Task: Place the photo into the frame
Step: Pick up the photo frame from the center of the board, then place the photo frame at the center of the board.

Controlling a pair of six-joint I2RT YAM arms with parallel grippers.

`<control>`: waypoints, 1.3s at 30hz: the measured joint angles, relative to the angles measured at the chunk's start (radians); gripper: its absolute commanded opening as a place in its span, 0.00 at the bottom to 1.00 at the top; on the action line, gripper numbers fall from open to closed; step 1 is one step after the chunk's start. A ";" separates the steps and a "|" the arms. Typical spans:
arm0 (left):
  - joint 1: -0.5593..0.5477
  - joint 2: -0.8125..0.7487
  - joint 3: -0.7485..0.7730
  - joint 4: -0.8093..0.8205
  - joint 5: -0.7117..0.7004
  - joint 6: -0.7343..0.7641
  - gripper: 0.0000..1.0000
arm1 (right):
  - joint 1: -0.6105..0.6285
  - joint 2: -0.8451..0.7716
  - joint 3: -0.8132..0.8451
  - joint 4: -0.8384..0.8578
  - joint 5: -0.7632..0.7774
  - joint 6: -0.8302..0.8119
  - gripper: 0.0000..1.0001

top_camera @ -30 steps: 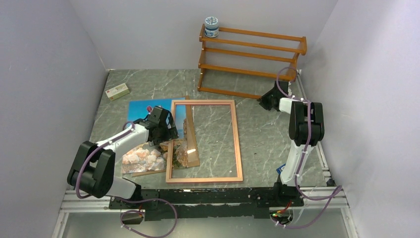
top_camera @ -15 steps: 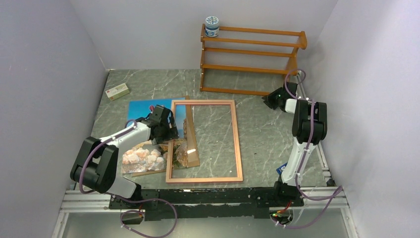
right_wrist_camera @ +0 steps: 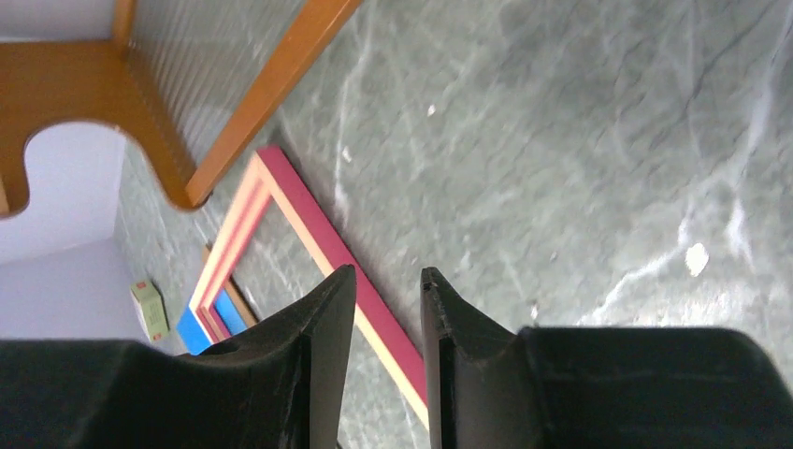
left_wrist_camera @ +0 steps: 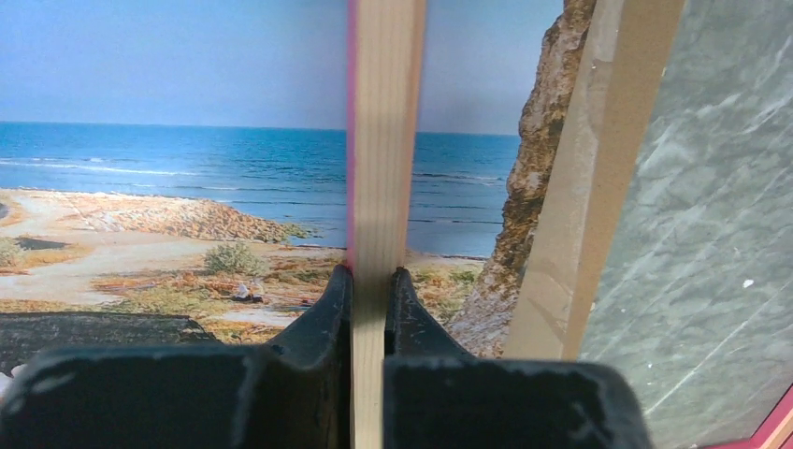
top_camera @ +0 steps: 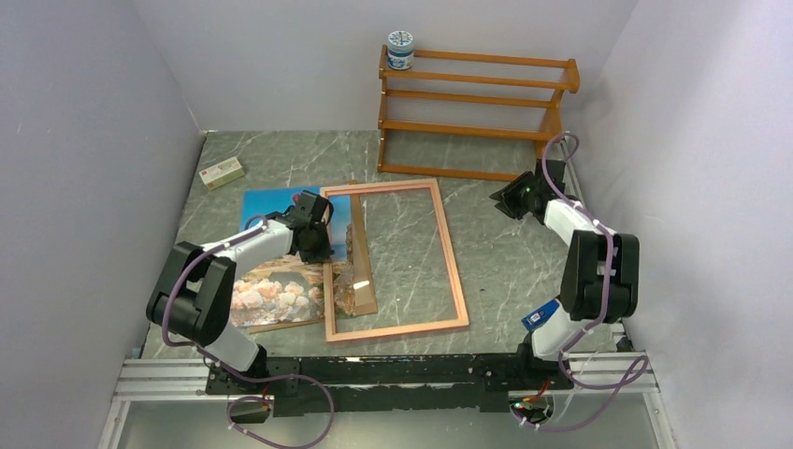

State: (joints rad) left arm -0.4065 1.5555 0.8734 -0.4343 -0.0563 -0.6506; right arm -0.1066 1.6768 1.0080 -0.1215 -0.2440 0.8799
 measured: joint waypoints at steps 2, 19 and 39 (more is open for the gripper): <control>-0.003 0.002 0.010 -0.007 0.010 -0.001 0.03 | 0.013 -0.048 -0.014 -0.023 0.004 -0.002 0.36; -0.098 0.061 0.160 -0.020 0.111 -0.001 0.03 | 0.042 -0.409 -0.184 -0.197 0.017 -0.036 0.39; -0.338 0.343 0.375 0.003 0.002 -0.154 0.03 | 0.043 -0.521 -0.215 -0.283 0.006 -0.058 0.42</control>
State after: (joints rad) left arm -0.7441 1.8988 1.2480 -0.4313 -0.0547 -0.8051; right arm -0.0639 1.1553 0.7933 -0.4042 -0.2382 0.8215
